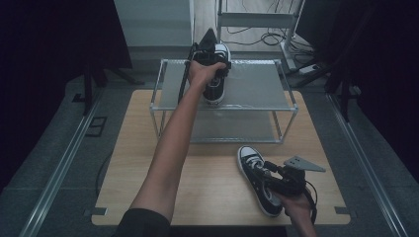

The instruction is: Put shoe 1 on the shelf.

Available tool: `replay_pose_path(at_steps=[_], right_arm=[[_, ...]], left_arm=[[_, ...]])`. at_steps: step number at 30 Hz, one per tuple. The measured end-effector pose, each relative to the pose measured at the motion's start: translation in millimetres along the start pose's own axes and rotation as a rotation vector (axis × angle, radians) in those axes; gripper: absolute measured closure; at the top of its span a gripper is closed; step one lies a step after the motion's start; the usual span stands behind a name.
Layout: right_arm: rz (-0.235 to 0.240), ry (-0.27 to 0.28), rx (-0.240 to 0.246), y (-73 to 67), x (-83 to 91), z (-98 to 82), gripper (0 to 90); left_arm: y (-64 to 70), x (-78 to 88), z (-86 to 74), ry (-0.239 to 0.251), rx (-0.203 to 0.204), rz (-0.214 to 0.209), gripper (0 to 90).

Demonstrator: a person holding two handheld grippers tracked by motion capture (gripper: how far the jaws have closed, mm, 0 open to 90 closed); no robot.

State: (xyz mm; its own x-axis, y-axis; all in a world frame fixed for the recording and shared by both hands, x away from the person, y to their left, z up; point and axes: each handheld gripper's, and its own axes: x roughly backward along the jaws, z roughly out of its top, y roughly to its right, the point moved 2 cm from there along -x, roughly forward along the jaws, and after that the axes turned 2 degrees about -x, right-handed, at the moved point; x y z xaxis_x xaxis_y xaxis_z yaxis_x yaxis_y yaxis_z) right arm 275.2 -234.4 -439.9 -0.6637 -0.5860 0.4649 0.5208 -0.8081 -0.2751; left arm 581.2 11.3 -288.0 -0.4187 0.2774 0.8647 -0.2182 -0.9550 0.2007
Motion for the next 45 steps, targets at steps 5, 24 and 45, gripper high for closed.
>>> replay_pose_path(at_steps=[5, 24, 45], right_arm=[[0.004, -0.004, 0.0, -0.4, -1.3, -0.4, 47.5], [0.005, -0.018, -0.002, -0.2, -3.8, -2.1, 47.3], [0.011, -0.038, 0.0, -0.6, -9.9, -5.4, 47.2]], left_arm=[[-2.4, -4.0, 1.4, -0.007, 0.019, 0.012, 13.4], [-9.6, -17.4, 5.2, -0.034, 0.091, 0.066, 12.8], [-15.2, -29.2, 5.1, -0.055, 0.141, 0.028, 10.8]])
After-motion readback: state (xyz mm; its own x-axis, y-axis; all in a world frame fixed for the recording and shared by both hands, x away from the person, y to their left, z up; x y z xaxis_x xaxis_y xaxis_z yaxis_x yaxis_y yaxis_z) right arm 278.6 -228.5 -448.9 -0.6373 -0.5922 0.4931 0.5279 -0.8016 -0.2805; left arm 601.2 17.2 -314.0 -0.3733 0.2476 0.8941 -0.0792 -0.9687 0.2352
